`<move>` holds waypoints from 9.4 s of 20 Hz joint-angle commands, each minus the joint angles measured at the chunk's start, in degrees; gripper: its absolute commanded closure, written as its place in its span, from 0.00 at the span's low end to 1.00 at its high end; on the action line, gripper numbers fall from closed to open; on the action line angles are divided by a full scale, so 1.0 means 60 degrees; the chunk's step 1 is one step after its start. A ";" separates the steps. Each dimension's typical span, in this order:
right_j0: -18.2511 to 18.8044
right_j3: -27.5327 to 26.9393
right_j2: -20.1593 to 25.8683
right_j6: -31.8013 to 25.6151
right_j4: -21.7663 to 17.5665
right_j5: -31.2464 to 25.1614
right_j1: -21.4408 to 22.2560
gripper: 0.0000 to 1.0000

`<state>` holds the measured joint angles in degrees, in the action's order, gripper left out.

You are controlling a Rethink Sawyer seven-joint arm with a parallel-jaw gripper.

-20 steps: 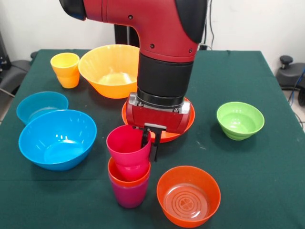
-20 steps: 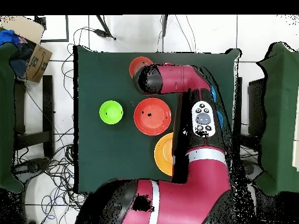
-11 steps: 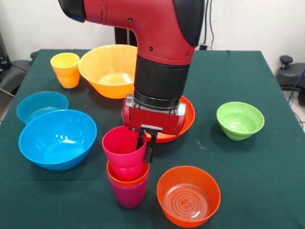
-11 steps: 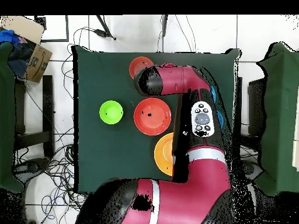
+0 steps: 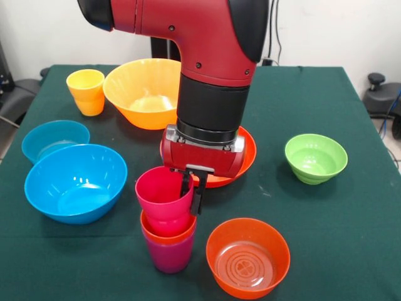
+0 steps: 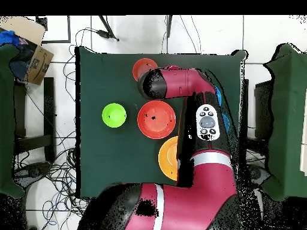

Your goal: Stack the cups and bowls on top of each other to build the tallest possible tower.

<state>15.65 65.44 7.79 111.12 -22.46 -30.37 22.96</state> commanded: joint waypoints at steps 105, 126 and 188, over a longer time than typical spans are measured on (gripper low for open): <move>0.4337 0.8066 0.0641 -0.0017 -0.0310 0.2396 0.2827 0.00; 0.4776 0.7961 0.0306 -0.0106 -0.1015 0.2671 0.2627 0.00; 0.5826 0.7989 0.0426 0.0855 -0.0875 0.4211 0.2291 0.00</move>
<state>52.87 111.54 4.66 111.12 -28.29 -6.86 36.46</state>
